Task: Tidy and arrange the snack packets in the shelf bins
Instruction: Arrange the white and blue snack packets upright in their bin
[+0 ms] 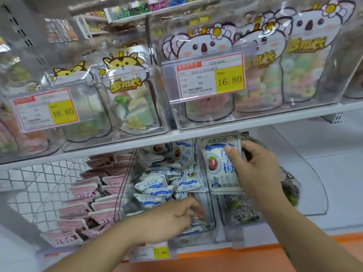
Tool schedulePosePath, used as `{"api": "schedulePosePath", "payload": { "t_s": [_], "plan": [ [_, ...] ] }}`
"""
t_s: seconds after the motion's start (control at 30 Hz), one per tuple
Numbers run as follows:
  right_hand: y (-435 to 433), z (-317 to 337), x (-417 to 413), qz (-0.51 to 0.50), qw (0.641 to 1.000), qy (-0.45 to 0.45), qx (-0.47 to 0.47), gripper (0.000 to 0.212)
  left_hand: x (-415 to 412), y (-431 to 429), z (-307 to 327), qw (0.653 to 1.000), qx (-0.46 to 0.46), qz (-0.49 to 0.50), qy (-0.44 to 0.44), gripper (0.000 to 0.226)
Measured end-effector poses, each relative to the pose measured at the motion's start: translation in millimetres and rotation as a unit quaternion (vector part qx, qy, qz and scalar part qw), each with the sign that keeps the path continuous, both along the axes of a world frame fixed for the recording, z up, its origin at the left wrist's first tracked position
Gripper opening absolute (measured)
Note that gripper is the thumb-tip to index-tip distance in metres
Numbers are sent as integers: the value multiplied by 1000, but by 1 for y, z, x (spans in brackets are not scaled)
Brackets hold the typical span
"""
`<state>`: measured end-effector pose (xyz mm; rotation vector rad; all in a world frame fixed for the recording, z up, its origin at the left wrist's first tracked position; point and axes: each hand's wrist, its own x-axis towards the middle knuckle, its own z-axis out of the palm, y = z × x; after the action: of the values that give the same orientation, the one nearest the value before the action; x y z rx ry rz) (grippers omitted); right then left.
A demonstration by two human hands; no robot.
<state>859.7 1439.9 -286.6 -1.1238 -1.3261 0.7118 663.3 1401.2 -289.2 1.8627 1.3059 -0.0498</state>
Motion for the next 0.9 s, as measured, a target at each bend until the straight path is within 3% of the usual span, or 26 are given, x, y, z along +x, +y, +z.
{"api": "schedulePosePath", "payload": {
  "t_s": [0.07,0.2,0.3,0.4,0.47,0.53,0.6,0.77,0.9],
  "plan": [
    [1,-1,0,0,1000,-11,2,14,2,9,3,999,-35,23,-7,33],
    [1,1,-1,3,1000,-21,1,26,4,39,3,999,5,37,31,30],
    [1,1,-2,7,1000,-18,-4,33,8,55,-2,983,106,-33,143,22],
    [1,0,-2,9,1000,-17,-4,28,12,64,-3,947,161,-123,250,30],
    [1,-1,0,11,1000,-20,-3,25,12,72,1,947,114,-137,268,48],
    [0,0,1,16,1000,-26,-2,24,15,80,4,955,11,-136,264,64],
    [-1,0,1,18,1000,-23,-6,21,20,87,5,939,-42,-164,299,76],
    [0,-1,2,13,1000,-25,-13,27,24,95,0,892,-63,-217,393,92],
    [1,0,0,8,999,-41,-18,35,14,92,-4,909,-76,-197,359,98]
  ]
}}
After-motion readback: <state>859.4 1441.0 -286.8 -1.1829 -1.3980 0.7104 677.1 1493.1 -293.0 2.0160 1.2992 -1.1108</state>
